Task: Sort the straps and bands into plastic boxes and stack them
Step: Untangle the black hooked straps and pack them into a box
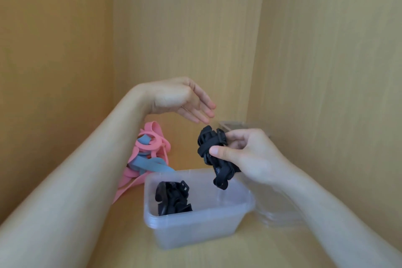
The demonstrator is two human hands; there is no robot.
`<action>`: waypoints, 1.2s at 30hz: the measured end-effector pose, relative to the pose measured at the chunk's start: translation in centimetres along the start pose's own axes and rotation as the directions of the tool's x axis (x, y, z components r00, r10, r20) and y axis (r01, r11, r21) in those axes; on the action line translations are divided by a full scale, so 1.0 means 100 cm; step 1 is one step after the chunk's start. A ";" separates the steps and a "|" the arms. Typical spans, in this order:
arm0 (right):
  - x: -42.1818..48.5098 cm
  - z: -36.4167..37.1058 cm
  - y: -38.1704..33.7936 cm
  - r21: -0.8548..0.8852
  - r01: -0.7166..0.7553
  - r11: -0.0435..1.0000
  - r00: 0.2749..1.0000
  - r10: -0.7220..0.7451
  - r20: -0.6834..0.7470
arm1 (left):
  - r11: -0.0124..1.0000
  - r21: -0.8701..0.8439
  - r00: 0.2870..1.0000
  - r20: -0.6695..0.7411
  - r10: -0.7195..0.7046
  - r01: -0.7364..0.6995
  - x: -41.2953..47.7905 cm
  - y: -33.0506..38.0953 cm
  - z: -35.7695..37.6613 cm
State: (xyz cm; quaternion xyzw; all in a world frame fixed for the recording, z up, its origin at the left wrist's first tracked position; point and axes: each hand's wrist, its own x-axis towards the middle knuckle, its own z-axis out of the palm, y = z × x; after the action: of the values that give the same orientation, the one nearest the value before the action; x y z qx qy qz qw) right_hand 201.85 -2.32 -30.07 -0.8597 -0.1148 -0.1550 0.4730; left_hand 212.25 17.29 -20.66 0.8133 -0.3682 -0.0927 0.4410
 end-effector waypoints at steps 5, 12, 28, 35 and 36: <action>-0.009 0.008 -0.003 -0.243 -0.061 0.968 0.998 0.067 0.019 | 0.985 0.152 0.994 -0.088 -0.071 0.084 -0.001 0.001 0.007; -0.020 0.023 -0.012 -0.567 -0.127 0.814 0.985 0.169 0.022 | 0.908 0.357 0.969 -0.186 -0.160 0.218 -0.003 -0.001 0.014; -0.009 0.038 -0.029 -0.800 0.092 0.594 0.932 0.232 0.280 | 0.865 0.404 0.950 -0.211 -0.228 0.297 -0.003 -0.006 0.018; -0.012 0.016 -0.024 -0.634 0.021 0.773 0.936 0.208 0.284 | 0.861 0.402 0.945 -0.225 -0.238 0.313 -0.004 -0.004 0.019; -0.014 0.008 -0.019 -0.572 0.017 0.820 0.956 0.154 0.250 | 0.861 0.402 0.945 -0.229 -0.235 0.311 -0.004 -0.004 0.020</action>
State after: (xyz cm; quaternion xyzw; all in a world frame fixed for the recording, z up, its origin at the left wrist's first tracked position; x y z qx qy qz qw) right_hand 200.07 -0.73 -29.52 -0.9780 -0.0990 -0.0396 0.1793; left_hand 211.22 16.45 -22.20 0.9396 -0.2206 0.0002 0.2618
